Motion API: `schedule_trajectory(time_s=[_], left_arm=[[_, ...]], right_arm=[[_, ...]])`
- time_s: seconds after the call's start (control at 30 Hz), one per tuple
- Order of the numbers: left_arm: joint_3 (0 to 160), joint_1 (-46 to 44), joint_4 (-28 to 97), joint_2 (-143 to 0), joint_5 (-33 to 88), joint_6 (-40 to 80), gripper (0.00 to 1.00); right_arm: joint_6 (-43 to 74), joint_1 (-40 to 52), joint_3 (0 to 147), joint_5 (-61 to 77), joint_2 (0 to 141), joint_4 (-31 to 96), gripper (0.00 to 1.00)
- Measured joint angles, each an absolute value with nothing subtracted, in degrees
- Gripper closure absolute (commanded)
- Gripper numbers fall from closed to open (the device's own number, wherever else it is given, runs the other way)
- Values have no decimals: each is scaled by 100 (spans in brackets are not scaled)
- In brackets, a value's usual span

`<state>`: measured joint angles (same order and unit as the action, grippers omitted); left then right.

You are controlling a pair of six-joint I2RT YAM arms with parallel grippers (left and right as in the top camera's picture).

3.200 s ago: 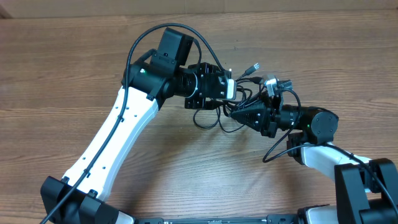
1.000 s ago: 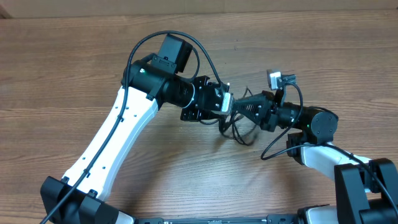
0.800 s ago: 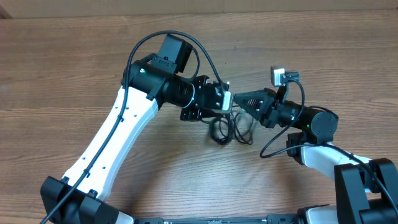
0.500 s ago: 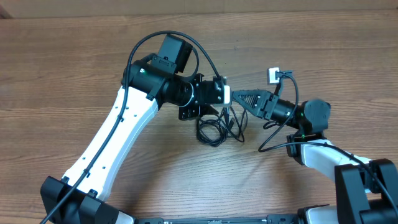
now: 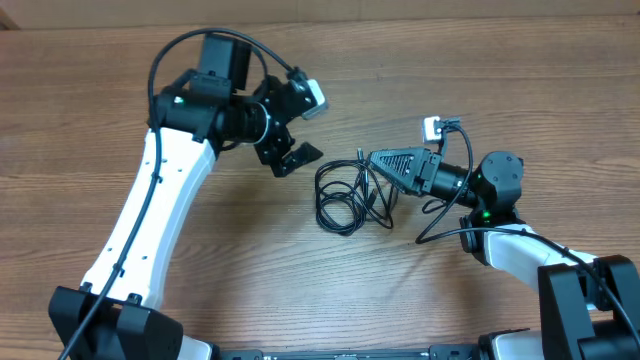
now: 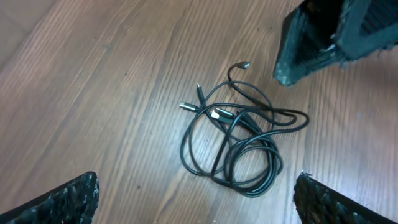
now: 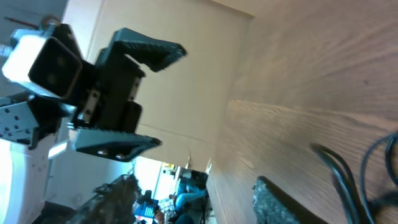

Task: Untangle cables

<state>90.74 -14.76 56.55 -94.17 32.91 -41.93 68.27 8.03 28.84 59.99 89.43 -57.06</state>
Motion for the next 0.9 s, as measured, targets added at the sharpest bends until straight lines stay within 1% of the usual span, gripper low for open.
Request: schedule_trajectory(time_s=[0.07,0.17,0.2,0.3,0.5,0.7,0.9], left_arm=[[9074,-1485,5743,-9417,3350,-4202,0],[9074,-1529,6154,-9417,3411,-4539,0],[9072,-1538,6307,-9417,3424,-4696,1],[9048,-1540,6639,-9417,3420,-5196,0],[8670,-1540,6657,-9417,3341,-5682,0],[8001,-1649,6086,-9417,3420,-5760,1],[7249,-1691,4969,-9417,3500,-5043,0]], right_arm=[[6744,803,2884,5994,8943,-5540,36],[6705,803,2884,5933,8943,-5398,29],[6700,803,2884,5881,8943,-5395,28],[6735,794,2884,5719,8943,-5391,27],[7039,548,2884,5389,8943,-5371,25],[7177,298,2884,5236,8943,-5367,24],[7203,294,2884,5207,8943,-5343,23]])
